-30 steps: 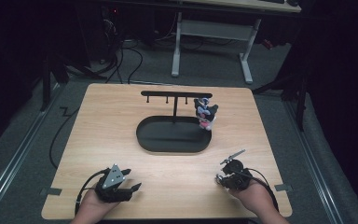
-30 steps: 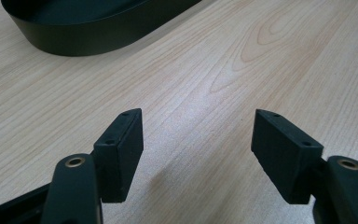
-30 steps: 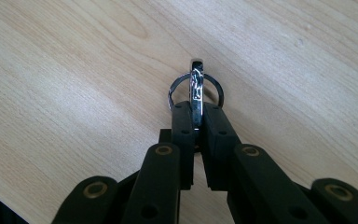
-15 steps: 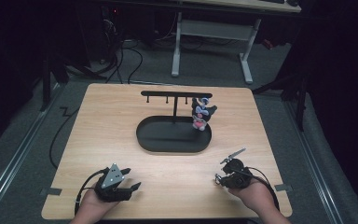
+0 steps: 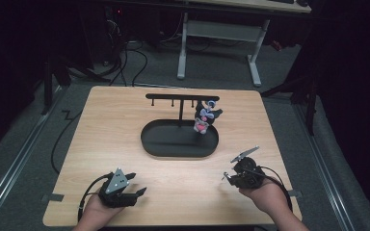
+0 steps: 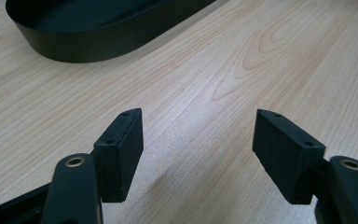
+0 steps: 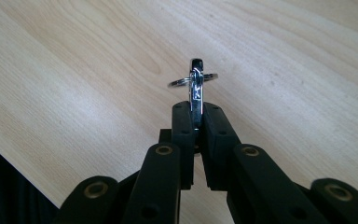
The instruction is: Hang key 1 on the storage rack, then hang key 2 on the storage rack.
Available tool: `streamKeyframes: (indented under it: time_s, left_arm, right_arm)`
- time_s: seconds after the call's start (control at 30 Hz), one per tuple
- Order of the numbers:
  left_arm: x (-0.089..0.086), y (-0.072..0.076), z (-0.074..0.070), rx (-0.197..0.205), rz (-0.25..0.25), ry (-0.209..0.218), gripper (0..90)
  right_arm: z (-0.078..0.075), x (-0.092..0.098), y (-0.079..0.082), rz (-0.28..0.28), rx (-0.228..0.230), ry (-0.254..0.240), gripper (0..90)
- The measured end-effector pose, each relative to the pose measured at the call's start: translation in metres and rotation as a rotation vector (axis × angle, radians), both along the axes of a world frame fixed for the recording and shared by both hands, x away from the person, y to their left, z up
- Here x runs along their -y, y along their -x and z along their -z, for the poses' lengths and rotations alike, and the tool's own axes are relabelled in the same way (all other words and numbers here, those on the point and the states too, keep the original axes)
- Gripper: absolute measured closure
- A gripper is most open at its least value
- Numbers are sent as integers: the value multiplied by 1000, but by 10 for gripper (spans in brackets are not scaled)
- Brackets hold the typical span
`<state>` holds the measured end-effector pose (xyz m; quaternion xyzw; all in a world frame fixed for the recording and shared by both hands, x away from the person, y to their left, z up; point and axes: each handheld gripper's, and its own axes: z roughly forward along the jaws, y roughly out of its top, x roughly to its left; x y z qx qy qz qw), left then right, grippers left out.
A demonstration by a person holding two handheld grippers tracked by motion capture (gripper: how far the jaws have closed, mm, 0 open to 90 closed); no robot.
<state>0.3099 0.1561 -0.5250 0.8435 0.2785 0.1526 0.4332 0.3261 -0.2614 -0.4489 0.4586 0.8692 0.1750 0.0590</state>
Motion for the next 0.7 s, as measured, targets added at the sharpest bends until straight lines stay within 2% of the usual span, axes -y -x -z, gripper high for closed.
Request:
streamKeyframes:
  time_s: [0.37,0.57,0.7]
  left_arm:
    - [-3,3,-1,4,1,15,341]
    - [-4,6,-3,16,7,6,341]
    - [-1,5,-3,15,5,15,339]
  right_arm:
    - [-9,-10,-10,-14,14,-12,852]
    - [-8,-21,-19,-19,18,-35,852]
    - [-15,-26,-25,-11,24,-54,852]
